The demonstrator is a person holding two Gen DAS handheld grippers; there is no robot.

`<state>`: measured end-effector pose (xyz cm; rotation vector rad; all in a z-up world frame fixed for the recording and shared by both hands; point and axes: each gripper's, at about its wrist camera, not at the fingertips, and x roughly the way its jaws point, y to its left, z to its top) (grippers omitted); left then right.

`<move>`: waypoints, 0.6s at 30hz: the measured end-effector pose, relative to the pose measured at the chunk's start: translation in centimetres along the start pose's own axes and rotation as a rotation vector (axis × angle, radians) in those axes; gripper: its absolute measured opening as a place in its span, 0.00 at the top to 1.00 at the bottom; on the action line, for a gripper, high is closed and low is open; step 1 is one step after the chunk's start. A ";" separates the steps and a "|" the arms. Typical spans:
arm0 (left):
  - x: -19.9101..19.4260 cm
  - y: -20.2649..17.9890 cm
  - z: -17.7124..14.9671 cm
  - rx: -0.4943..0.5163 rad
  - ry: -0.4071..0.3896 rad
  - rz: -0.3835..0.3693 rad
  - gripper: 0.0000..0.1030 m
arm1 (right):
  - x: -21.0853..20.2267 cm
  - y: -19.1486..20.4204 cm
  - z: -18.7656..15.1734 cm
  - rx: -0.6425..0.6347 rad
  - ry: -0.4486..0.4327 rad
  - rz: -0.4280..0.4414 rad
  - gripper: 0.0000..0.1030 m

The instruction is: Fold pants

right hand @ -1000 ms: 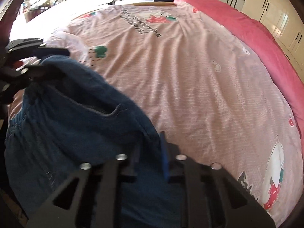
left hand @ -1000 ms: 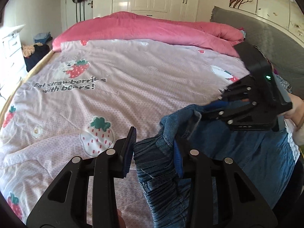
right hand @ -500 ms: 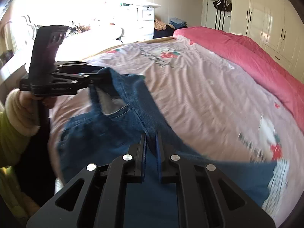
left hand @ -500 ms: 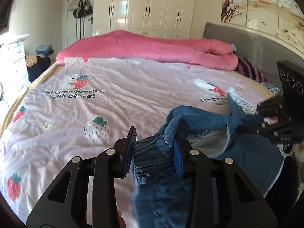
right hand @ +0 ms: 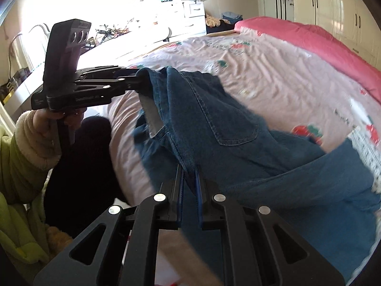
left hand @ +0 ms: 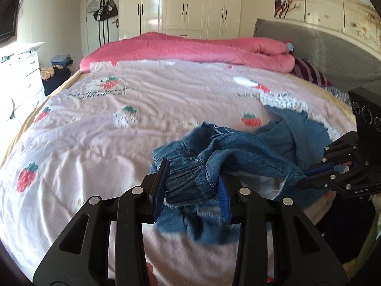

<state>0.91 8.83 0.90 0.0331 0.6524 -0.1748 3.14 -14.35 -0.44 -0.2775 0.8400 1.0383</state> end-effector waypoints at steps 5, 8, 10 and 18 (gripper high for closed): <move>-0.2 -0.1 -1.8 0.012 0.051 0.019 0.68 | 1.5 1.3 -1.6 -0.004 0.037 -0.020 0.92; -0.2 -0.1 -2.5 0.013 0.073 0.041 0.64 | 2.3 1.4 -2.0 0.016 0.056 -0.023 0.90; -0.1 0.2 -2.8 -0.005 0.090 0.047 0.58 | 2.7 1.6 -2.2 0.015 0.063 -0.031 0.89; -1.3 0.7 -2.6 -0.019 0.100 0.072 0.45 | 2.9 1.3 -2.4 0.072 0.057 -0.016 0.88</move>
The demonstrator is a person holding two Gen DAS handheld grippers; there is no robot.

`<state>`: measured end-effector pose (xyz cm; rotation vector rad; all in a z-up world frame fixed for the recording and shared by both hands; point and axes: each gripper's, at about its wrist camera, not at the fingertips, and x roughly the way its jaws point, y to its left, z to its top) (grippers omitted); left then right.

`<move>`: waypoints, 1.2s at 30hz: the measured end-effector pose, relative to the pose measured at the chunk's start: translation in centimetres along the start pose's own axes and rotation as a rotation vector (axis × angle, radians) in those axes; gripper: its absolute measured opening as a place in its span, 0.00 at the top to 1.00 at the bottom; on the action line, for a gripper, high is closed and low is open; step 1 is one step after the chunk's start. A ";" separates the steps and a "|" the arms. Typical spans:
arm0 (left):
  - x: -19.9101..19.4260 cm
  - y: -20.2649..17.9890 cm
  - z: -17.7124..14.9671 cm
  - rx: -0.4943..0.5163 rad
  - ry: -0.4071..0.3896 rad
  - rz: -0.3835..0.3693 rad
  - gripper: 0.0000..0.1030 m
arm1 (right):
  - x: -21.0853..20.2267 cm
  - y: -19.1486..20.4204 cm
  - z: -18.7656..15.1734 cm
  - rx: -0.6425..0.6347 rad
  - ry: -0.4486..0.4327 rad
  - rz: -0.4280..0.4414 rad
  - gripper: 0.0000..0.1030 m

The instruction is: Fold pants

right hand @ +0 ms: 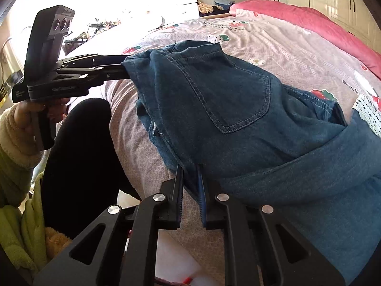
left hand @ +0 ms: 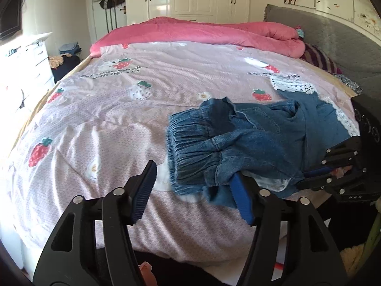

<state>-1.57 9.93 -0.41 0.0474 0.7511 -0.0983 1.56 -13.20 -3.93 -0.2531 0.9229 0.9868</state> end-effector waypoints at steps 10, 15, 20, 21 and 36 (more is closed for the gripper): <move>-2.9 0.2 -0.3 -0.005 0.013 -0.009 0.41 | 0.5 0.3 0.1 0.001 0.016 -0.026 0.87; -5.0 0.1 1.7 -0.046 -0.052 0.000 0.30 | 0.8 0.8 0.0 -0.002 0.019 -0.008 0.73; -2.7 -3.8 5.1 -0.002 -0.070 -0.130 0.30 | 0.5 1.3 0.0 -0.007 0.021 -0.005 0.66; -1.7 -4.7 5.7 0.006 -0.062 -0.156 0.30 | 0.1 1.0 0.0 0.009 0.019 0.005 0.66; 5.9 -7.8 0.6 0.065 0.161 -0.146 0.59 | -8.8 -8.6 -0.1 0.265 -0.154 -0.171 0.61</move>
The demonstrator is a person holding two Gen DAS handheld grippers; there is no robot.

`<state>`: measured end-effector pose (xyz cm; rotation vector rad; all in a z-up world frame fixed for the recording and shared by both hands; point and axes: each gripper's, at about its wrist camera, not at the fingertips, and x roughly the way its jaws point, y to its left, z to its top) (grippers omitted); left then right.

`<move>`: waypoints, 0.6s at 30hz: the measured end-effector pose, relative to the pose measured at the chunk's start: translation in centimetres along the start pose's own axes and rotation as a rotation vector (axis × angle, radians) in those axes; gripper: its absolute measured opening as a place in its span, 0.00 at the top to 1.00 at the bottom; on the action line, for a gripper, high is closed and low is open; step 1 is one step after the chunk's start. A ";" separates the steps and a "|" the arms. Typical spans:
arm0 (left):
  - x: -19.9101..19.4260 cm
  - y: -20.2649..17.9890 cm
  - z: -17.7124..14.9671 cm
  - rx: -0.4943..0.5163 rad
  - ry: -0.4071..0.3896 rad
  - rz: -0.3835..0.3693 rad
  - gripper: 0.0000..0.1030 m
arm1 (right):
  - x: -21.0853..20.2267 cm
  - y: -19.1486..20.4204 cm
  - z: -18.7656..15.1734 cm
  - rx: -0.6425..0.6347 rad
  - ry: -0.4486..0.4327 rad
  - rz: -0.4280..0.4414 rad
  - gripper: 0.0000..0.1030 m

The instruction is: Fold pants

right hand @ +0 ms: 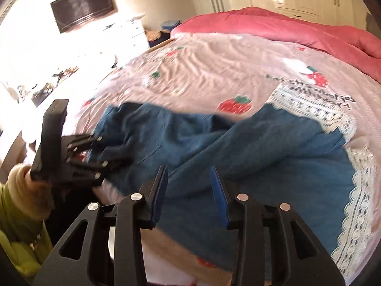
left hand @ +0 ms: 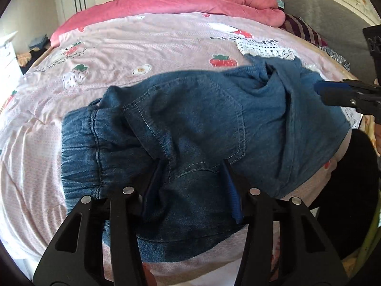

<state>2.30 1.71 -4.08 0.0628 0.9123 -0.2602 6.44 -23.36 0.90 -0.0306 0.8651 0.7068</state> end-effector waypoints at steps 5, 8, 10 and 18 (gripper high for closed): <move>-5.3 -0.4 2.2 -0.020 -0.119 -0.069 0.41 | -0.4 -2.8 2.1 0.048 -0.020 -0.060 0.44; -7.5 -1.2 3.8 -0.004 -0.196 -0.104 0.35 | -0.3 -4.6 3.5 0.067 0.001 -0.144 0.35; -6.8 -2.2 4.8 0.007 -0.190 -0.160 0.35 | 0.2 -6.1 4.6 0.090 0.018 -0.176 0.32; 0.5 -7.1 6.8 0.025 -0.071 -0.350 0.37 | 5.1 -10.7 8.8 0.088 0.096 -0.297 0.29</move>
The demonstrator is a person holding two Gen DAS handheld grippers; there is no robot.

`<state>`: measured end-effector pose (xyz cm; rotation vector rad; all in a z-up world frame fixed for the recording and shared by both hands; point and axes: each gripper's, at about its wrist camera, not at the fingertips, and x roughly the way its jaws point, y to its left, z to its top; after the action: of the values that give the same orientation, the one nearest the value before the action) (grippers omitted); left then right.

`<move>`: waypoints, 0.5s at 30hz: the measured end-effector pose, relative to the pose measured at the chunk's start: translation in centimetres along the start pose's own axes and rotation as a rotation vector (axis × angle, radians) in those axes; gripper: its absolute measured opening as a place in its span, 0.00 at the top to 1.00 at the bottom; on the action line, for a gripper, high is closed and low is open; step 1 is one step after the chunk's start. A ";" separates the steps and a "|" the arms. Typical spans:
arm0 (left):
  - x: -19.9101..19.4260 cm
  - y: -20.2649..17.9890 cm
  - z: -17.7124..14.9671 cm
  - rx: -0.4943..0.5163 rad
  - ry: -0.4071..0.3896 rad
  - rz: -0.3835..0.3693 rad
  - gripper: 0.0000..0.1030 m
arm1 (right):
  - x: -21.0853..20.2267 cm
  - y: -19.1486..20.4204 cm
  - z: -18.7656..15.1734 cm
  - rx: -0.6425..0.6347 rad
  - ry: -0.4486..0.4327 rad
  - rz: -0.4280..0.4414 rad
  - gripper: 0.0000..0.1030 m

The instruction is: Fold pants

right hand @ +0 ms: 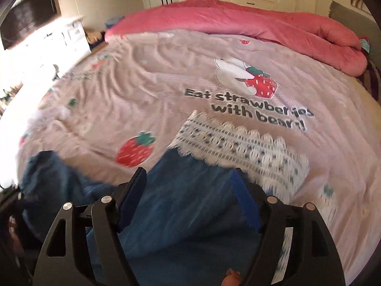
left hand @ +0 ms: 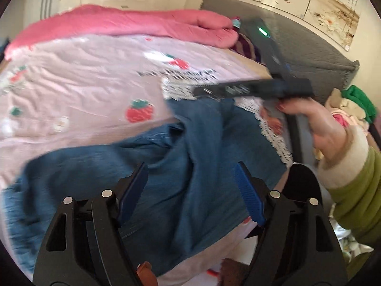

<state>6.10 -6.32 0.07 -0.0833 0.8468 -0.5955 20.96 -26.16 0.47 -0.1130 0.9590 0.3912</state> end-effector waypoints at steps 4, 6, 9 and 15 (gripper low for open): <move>2.3 0.1 -0.7 -0.016 0.039 -0.042 0.49 | 3.0 -0.2 2.6 -0.034 0.035 -0.007 0.28; 3.1 0.2 -1.4 -0.015 0.059 -0.042 0.53 | 4.6 -0.2 3.9 -0.053 0.058 -0.014 0.28; 3.7 0.2 -2.0 0.006 0.069 -0.018 0.64 | 6.8 -0.1 5.3 -0.073 0.103 -0.025 0.28; 3.5 0.2 -2.5 0.020 0.059 -0.022 0.78 | 9.4 0.4 6.0 -0.131 0.202 0.003 0.92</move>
<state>6.16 -7.61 -3.98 -0.0574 0.8975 -0.6295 30.25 -21.62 -3.74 -0.2745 1.1323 0.4515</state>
